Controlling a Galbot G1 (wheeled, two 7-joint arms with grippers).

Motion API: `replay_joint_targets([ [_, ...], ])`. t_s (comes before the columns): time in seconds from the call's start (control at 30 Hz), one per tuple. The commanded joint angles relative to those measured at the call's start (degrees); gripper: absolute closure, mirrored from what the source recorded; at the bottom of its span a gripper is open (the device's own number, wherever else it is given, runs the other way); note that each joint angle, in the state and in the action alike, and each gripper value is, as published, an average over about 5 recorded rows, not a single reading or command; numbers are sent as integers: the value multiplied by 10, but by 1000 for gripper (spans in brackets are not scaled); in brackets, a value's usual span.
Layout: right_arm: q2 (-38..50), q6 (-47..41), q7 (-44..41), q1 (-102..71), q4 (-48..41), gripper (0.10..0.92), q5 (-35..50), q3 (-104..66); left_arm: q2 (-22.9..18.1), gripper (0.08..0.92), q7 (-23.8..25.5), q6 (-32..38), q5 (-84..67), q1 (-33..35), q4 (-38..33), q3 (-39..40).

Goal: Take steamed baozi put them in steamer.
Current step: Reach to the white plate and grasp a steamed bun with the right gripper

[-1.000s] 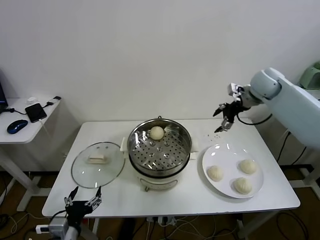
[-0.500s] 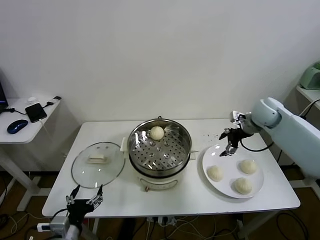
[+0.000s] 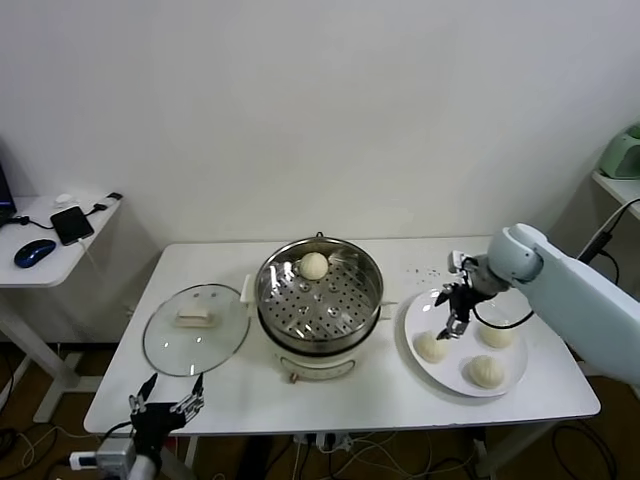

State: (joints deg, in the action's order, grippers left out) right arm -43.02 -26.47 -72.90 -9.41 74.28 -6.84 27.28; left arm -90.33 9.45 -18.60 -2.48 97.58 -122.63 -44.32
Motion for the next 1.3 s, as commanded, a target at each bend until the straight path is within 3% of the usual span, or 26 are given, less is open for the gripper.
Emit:
replay_joint_targets([
  [0.03,-34,64,-11,-17,-41,203,-51,0,-1,177,-1,0,0,2,1,-1],
  [1.1,-89,119,-49,-1,-140,208,-92,27,-2,177,-1,-5,10,-22,33,-2],
  [1.3,-90,119,-50,6,-143,338,-89,33,-2,177,-1,-5,9,-25,38,-3],
])
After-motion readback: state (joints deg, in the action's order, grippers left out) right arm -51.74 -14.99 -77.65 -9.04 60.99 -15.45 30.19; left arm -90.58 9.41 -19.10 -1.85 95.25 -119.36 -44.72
